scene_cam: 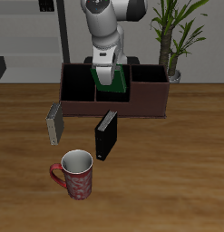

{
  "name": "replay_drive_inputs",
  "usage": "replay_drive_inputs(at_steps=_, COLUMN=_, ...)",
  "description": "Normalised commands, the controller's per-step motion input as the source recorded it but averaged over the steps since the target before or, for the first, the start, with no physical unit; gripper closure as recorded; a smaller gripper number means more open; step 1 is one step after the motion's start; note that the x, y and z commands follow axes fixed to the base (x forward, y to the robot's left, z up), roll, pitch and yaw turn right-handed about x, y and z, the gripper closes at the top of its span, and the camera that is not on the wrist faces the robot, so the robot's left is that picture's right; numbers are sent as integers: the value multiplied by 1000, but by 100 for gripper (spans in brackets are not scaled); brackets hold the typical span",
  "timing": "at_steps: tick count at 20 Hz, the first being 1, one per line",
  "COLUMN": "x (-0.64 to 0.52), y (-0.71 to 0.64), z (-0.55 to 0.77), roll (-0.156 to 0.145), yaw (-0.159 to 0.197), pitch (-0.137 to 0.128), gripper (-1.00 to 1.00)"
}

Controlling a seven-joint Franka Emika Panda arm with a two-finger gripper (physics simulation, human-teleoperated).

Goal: Place the green book into the back desk caddy's front compartment

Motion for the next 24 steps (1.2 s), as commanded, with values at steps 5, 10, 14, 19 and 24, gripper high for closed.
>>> replay_drive_inputs(at_steps=5, x=14, y=-51, z=-42, roll=-12, yaw=35, pitch=20, gripper=100)
replay_drive_inputs(at_steps=10, x=52, y=93, z=-113, roll=-9, yaw=37, pitch=7, gripper=100)
replay_drive_inputs(at_steps=14, x=-2, y=-19, z=-17, roll=-5, yaw=21, pitch=12, gripper=100)
replay_drive_inputs(at_steps=19, x=96, y=-120, z=-95, roll=-33, yaw=11, pitch=11, gripper=100)
replay_drive_inputs(at_steps=24, x=-7, y=0, z=-288, roll=-7, yaw=14, pitch=51, gripper=100)
